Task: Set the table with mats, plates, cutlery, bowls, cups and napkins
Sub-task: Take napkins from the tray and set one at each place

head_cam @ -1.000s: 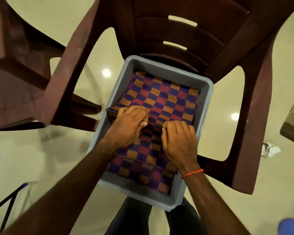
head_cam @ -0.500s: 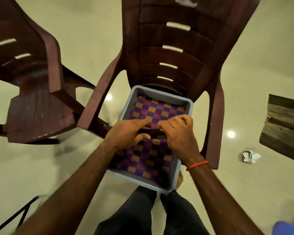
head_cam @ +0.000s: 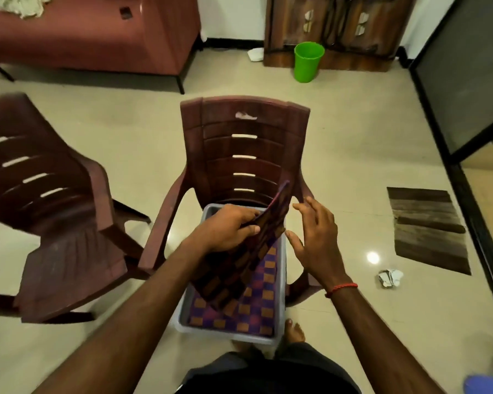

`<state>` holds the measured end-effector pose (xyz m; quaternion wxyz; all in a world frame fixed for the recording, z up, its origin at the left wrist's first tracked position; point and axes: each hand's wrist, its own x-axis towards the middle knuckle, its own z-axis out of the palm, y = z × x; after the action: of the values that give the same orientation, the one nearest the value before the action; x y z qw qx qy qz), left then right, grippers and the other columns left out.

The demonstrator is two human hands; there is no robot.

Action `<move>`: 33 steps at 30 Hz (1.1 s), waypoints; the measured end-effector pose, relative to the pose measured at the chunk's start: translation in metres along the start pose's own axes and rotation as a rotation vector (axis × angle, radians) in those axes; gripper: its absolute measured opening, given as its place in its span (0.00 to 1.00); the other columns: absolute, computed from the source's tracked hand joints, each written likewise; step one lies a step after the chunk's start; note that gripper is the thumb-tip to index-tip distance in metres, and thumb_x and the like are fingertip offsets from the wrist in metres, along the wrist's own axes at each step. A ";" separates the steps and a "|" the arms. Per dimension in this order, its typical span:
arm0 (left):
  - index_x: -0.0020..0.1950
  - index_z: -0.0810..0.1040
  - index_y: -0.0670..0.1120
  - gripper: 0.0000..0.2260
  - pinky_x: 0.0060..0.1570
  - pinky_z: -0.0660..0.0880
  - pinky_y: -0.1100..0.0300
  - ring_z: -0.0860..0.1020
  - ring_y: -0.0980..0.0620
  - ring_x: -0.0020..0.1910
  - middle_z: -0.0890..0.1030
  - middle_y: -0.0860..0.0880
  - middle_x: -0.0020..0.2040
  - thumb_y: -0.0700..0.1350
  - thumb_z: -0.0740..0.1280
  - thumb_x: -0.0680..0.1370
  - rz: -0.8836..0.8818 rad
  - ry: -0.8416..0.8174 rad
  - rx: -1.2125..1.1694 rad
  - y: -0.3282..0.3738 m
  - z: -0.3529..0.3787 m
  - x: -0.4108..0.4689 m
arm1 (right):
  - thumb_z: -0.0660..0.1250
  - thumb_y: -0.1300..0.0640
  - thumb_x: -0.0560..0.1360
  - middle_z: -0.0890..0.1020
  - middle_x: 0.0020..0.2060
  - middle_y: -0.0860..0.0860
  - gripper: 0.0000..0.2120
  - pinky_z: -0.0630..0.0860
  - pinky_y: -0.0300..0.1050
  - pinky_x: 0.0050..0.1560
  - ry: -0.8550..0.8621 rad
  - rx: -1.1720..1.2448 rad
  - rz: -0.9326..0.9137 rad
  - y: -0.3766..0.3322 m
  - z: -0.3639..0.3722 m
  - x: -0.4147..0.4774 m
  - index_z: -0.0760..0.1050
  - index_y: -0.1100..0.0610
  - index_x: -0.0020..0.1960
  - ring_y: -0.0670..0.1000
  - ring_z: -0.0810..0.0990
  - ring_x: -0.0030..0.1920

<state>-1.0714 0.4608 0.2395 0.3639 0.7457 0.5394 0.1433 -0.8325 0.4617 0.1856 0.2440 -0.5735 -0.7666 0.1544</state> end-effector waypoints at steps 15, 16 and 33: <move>0.59 0.80 0.37 0.12 0.49 0.81 0.56 0.85 0.47 0.48 0.85 0.41 0.52 0.37 0.65 0.77 -0.065 -0.135 -1.175 0.129 0.004 0.025 | 0.60 0.43 0.83 0.73 0.72 0.59 0.25 0.61 0.63 0.76 -0.130 1.971 0.933 0.001 -0.042 -0.075 0.69 0.53 0.75 0.62 0.71 0.72; 0.59 0.80 0.38 0.12 0.49 0.82 0.55 0.85 0.46 0.49 0.85 0.41 0.53 0.38 0.65 0.77 -0.072 -0.138 -1.203 0.135 0.005 0.028 | 0.60 0.45 0.83 0.73 0.72 0.60 0.24 0.62 0.62 0.75 -0.130 1.997 0.915 0.004 -0.049 -0.075 0.70 0.55 0.75 0.62 0.71 0.72; 0.69 0.72 0.46 0.33 0.57 0.81 0.43 0.81 0.38 0.59 0.80 0.37 0.63 0.46 0.81 0.68 -0.083 -0.369 -0.979 0.239 0.129 0.094 | 0.64 0.61 0.80 0.82 0.60 0.60 0.16 0.84 0.50 0.48 0.446 1.557 0.771 0.154 -0.220 -0.198 0.72 0.59 0.67 0.56 0.84 0.55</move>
<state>-0.7903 0.4592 0.2996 0.7642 0.4792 0.3650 0.2304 -0.5432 0.3086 0.2505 0.6382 -0.4799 -0.1334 0.5870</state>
